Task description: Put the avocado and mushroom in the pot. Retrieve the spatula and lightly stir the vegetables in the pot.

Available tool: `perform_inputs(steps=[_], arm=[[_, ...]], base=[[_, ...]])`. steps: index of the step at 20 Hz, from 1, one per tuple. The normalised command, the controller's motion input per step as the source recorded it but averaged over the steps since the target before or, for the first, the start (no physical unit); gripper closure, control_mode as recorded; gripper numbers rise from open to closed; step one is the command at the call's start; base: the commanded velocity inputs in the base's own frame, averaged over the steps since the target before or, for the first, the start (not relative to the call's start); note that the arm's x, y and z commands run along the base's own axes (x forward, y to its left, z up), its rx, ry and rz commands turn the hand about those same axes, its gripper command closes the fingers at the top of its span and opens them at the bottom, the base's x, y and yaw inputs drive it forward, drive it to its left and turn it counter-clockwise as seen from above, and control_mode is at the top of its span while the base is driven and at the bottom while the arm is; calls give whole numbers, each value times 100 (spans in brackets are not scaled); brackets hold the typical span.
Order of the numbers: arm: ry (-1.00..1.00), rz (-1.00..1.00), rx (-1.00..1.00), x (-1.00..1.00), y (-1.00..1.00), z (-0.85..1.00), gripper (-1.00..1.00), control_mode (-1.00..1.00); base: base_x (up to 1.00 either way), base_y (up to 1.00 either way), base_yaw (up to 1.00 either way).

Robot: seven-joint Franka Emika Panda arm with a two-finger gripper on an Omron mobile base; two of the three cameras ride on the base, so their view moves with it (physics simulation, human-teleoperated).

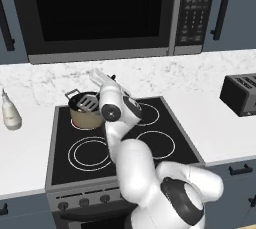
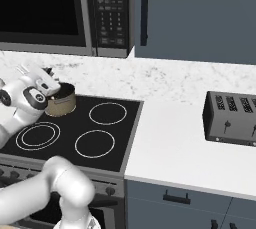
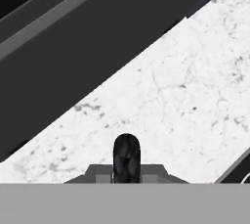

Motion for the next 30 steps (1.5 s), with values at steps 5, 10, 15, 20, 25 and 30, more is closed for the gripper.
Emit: perform_inputs(steps=[5,10,15,20,25,30], arm=[[0,0,2,69,5,-12,100,-100],[0,0,0,68,2,-36,100,-100],[0,0,1,70,7,-30,100,-100],[3,0,0,74,17,-38,100,-100],[9,0,0,65,27,-49,100,-100],[6,0,0,56,38,-41,100,-100]], base=[[0,0,0],[0,0,0],[0,0,0],[0,0,0],[0,0,0],[0,0,0]])
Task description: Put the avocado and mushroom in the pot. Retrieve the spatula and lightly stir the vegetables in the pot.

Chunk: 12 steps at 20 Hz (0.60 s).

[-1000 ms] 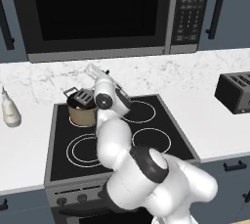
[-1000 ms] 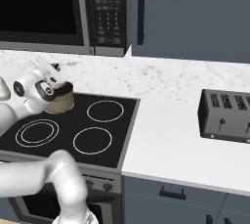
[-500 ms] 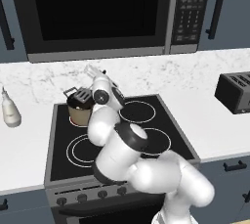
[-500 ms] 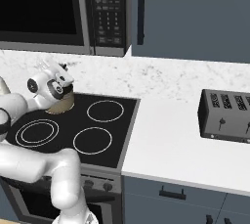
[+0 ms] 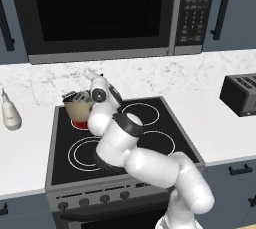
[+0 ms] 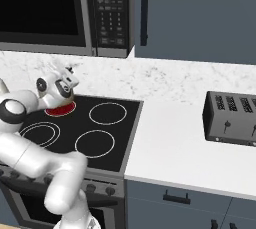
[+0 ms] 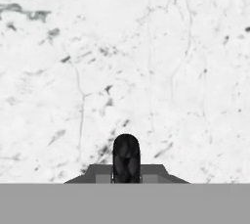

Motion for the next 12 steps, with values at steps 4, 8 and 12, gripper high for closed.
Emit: perform_inputs(steps=[4,8,12], arm=[[5,0,0,27,26,-30,100,-100],[0,0,0,-25,6,-1,100,-100],[1,0,0,-52,4,4,100,-100]], base=[[0,0,0],[0,0,0],[0,0,0]])
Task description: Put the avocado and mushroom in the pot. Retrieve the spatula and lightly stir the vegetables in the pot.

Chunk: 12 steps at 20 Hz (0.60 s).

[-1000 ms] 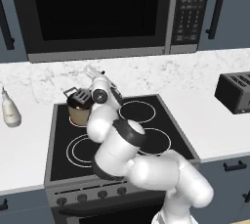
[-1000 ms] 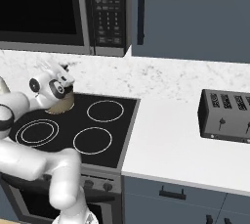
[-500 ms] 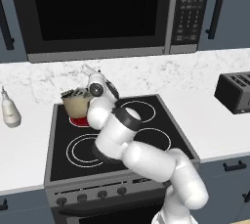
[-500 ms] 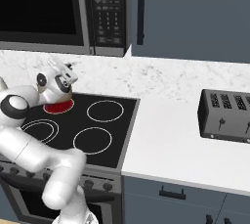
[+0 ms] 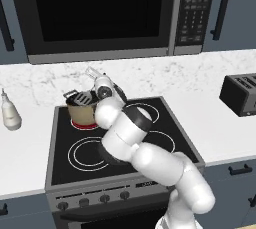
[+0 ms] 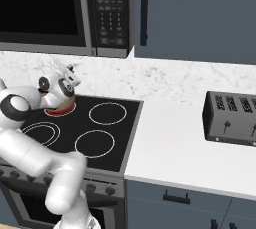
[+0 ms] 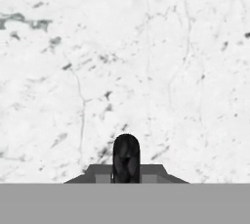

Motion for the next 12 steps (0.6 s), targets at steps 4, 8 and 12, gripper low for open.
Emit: perform_inputs(steps=[4,8,12], arm=[[3,0,0,-38,1,44,100,-100],[15,0,0,-21,0,61,100,-100],[29,0,-3,0,1,28,100,-100]], base=[[0,0,0],[0,0,0],[0,0,0]])
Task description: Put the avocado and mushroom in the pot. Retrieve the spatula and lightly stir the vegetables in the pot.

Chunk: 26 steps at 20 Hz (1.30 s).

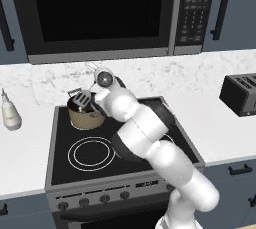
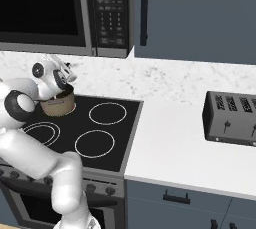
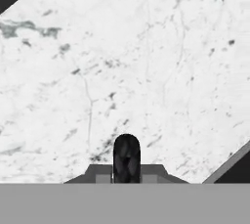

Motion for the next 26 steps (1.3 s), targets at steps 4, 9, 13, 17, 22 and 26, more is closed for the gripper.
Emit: perform_inputs(steps=[4,9,13,17,22,26], arm=[[25,0,-21,10,0,-14,100,-100],[5,1,-24,8,0,-43,100,-100],[0,3,-17,0,8,-62,100,-100],[0,7,-11,0,22,-65,100,-100],[0,13,-6,3,39,-37,100,-100],[-3,13,-11,8,35,-28,100,-100]], base=[[0,0,0],[0,0,0],[0,0,0],[0,0,0],[0,0,0],[0,0,0]])
